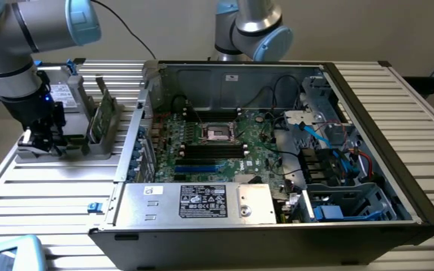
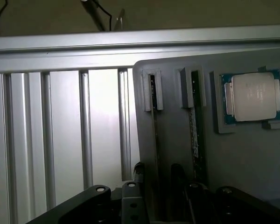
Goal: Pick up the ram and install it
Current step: 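Pick up the ram and move it above insertion slot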
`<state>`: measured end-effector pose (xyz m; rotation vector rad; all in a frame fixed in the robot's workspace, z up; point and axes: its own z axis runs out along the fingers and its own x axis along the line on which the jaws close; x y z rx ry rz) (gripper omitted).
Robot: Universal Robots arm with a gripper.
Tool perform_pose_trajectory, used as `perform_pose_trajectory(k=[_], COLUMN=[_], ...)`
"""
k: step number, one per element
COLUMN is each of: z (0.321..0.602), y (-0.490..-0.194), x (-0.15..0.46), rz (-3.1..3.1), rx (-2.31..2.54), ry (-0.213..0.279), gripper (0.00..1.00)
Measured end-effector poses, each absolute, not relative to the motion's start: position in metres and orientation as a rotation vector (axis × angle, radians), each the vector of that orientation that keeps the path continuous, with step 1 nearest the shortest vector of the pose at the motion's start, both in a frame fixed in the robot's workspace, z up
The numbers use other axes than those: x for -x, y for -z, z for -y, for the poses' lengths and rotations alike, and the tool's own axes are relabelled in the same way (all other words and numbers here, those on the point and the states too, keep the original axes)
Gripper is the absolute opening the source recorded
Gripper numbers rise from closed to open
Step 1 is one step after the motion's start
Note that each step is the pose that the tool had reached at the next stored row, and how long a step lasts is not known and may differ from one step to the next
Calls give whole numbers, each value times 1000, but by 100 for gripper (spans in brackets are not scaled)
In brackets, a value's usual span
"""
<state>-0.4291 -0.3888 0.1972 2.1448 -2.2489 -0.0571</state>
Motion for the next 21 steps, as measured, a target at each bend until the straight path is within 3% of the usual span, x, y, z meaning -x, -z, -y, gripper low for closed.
perform_pose_trajectory(k=[10,12,15,21], z=[389,389,389,389], y=[-197,-197,-197,-203], x=[430,430,430,430], rz=[2249,2249,2249,2254], rx=[-2145,-2145,-2145,-2151], ry=[57,57,58,70], gripper=[35,22,14,14])
